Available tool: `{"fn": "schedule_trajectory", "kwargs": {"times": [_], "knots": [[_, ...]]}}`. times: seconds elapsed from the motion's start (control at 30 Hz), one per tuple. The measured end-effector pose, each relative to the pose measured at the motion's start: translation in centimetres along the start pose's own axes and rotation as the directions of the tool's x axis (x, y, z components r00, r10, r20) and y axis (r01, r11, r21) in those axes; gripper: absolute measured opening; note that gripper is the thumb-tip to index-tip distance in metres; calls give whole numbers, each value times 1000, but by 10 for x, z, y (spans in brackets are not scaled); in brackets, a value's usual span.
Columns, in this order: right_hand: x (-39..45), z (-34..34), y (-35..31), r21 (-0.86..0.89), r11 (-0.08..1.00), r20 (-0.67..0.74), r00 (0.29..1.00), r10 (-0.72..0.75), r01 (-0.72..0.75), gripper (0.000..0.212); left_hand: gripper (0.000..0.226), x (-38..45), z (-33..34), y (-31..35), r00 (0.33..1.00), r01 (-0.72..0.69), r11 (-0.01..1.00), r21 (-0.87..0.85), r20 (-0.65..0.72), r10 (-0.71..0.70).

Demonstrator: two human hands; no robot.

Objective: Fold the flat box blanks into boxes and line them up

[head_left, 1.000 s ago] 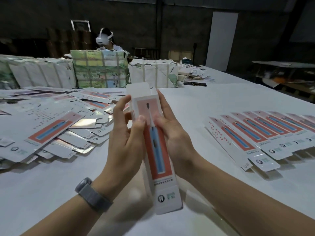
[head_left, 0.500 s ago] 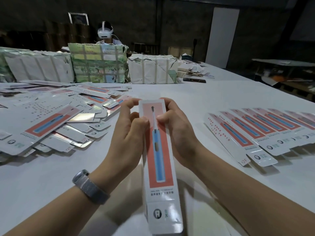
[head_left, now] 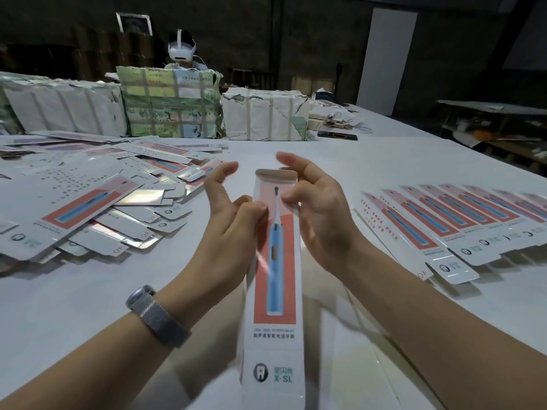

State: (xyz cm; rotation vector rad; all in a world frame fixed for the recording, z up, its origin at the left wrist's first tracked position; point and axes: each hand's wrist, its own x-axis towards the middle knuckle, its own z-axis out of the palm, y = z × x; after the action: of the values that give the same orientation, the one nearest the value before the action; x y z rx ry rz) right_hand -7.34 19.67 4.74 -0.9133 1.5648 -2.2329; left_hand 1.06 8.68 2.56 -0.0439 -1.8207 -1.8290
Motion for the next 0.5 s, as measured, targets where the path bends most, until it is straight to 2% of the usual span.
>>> {"fn": "schedule_trajectory", "kwargs": {"times": [0.17,0.27,0.37,0.5], "knots": [[0,-1,-4,-121,992,39,998,-41,45,24,42,-2,-1,-2,999,-1,999,32,34,0],[2,-4,-9,-139,990,22,1000,12,-9,25,45,-2,-1,-3,998,0,998,62,58,-4],[3,-6,-13,-113,992,30,998,53,-49,14,42,-3,-1,-2,997,-13,996,86,72,6],[3,-6,-15,-162,985,15,998,57,-54,17,46,-3,-1,0,994,-48,990,135,102,34]]}}
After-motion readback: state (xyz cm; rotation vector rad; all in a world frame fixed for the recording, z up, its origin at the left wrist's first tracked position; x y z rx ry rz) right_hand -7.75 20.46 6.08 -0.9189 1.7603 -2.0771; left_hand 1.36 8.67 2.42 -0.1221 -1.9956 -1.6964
